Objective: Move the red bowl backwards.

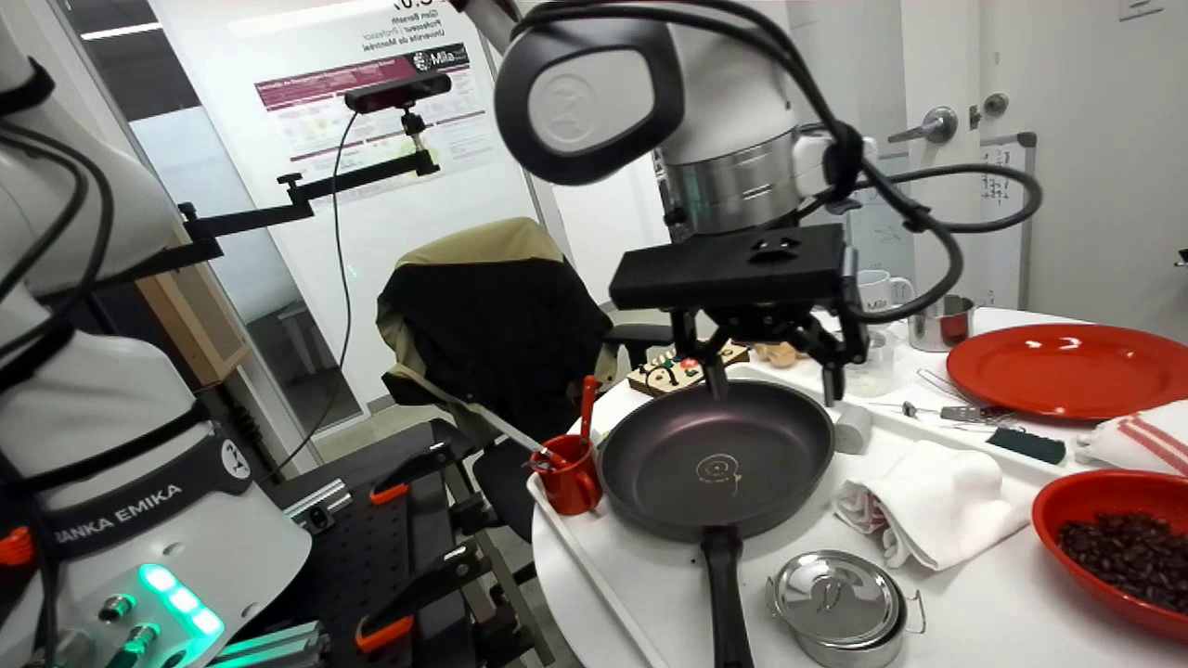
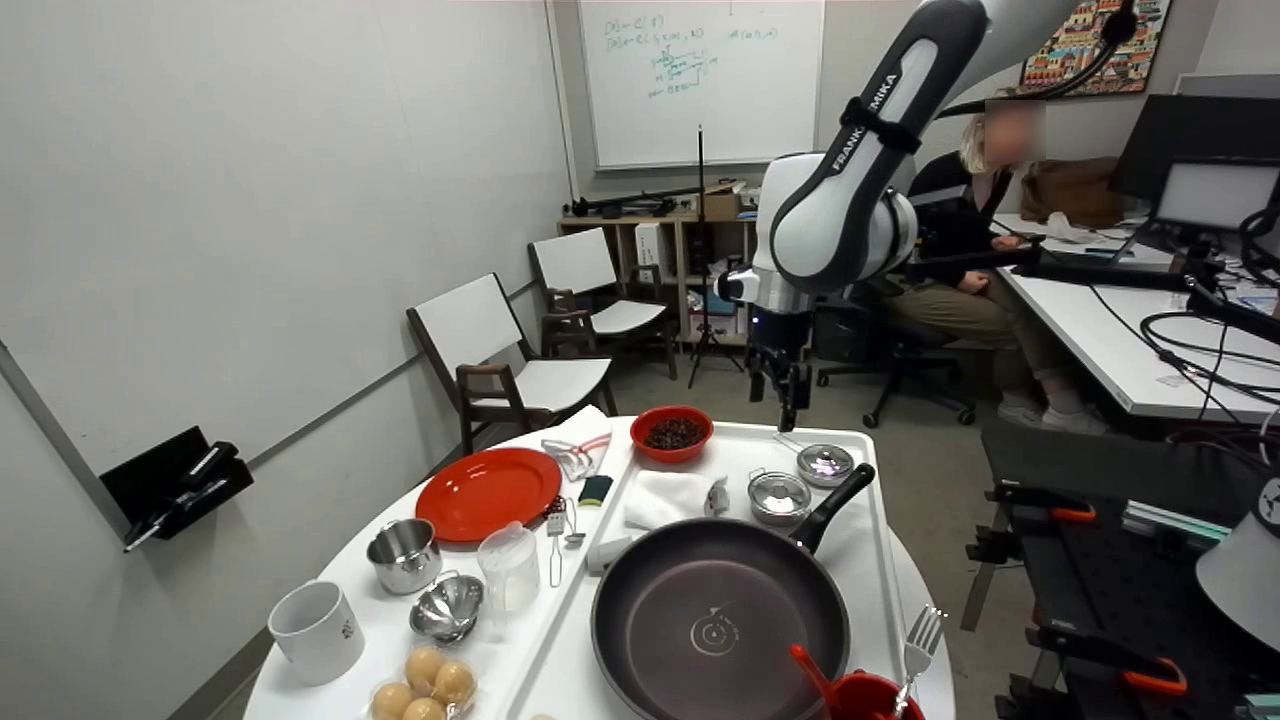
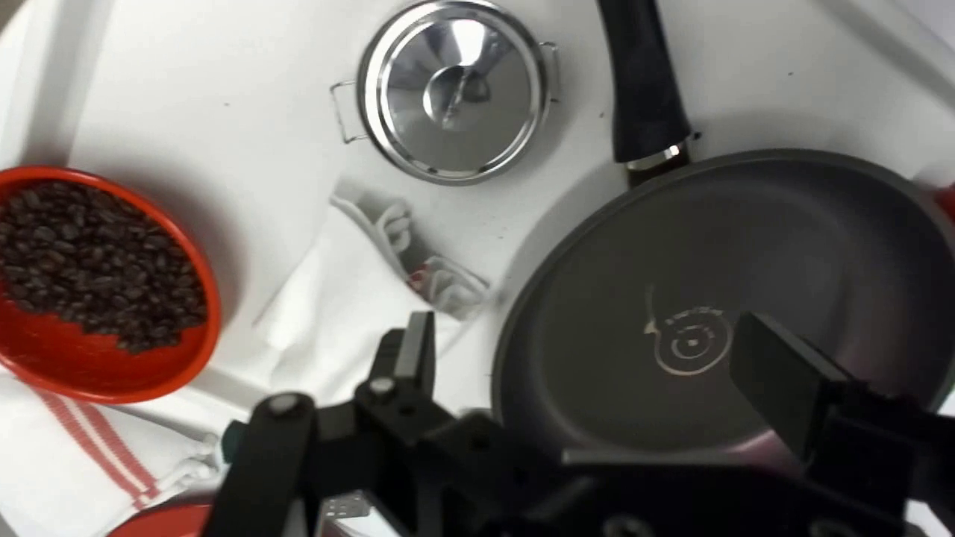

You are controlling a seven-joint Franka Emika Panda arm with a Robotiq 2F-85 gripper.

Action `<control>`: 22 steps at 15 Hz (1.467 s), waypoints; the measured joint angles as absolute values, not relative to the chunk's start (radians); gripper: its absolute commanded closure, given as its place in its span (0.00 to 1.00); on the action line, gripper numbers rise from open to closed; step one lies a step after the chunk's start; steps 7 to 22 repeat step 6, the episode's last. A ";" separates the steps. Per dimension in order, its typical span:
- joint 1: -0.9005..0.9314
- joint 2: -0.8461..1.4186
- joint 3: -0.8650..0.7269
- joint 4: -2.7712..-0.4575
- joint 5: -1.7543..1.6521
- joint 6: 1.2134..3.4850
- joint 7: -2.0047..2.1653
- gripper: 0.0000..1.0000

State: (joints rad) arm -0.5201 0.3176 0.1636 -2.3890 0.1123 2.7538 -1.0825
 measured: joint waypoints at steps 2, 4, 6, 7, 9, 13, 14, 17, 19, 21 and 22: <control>-0.514 0.260 0.174 -2.477 0.168 2.768 -1.146 0.00; -0.490 0.245 0.152 -2.496 0.176 2.769 -1.153 0.00; -0.477 0.250 0.138 -2.488 0.176 2.769 -1.153 0.00; -0.477 0.250 0.138 -2.488 0.176 2.769 -1.153 0.00; -0.477 0.250 0.138 -2.488 0.176 2.769 -1.153 0.00; -0.477 0.250 0.138 -2.488 0.176 2.769 -1.153 0.00; -0.477 0.250 0.138 -2.488 0.176 2.769 -1.153 0.00; -0.477 0.250 0.138 -2.488 0.176 2.769 -1.153 0.00; -0.477 0.250 0.138 -2.488 0.176 2.769 -1.153 0.00; -0.477 0.250 0.138 -2.488 0.176 2.769 -1.153 0.00; -0.477 0.250 0.138 -2.488 0.176 2.769 -1.153 0.00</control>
